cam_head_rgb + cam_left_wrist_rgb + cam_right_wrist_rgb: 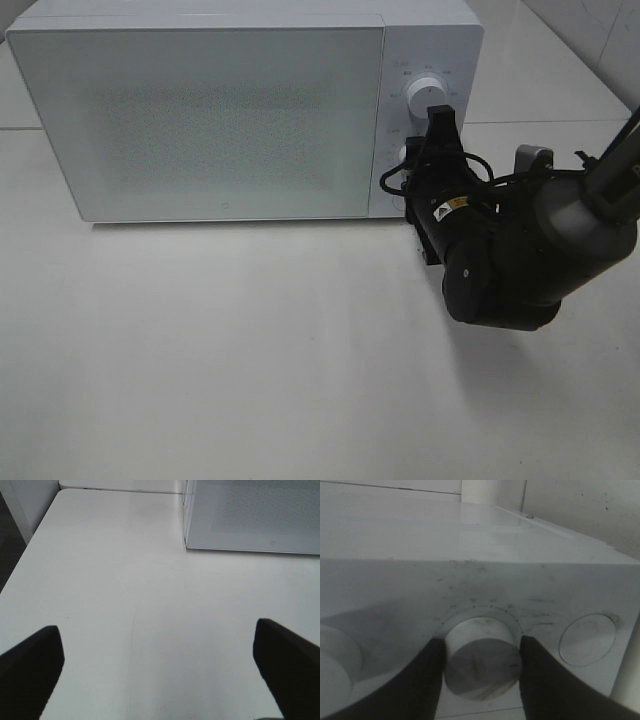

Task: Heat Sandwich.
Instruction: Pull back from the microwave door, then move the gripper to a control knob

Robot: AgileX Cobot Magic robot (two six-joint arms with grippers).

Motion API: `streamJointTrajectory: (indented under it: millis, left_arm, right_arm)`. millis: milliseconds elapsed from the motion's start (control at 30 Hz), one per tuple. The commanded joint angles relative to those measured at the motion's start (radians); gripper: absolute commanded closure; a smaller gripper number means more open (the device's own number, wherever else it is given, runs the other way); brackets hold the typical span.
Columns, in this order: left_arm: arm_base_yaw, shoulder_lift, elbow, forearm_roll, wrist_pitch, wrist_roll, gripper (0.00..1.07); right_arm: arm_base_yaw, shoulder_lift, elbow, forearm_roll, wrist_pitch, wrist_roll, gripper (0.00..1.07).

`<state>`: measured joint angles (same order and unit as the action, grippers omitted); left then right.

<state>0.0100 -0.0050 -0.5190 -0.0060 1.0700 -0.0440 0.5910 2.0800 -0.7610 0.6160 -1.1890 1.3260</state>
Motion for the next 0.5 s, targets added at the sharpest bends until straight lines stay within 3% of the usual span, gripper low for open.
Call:
streamJointTrajectory:
  millis: [33, 500]
  left_arm:
    - [0.002, -0.023, 0.001, -0.009, 0.001, 0.003, 0.09]
    - [0.002, -0.023, 0.001, -0.009, 0.001, 0.003, 0.09]
  right_arm:
    - [-0.010, -0.010, -0.012, 0.056, -0.099, 0.104, 0.91]
    - [-0.010, -0.010, -0.012, 0.046, -0.092, 0.092, 0.88]
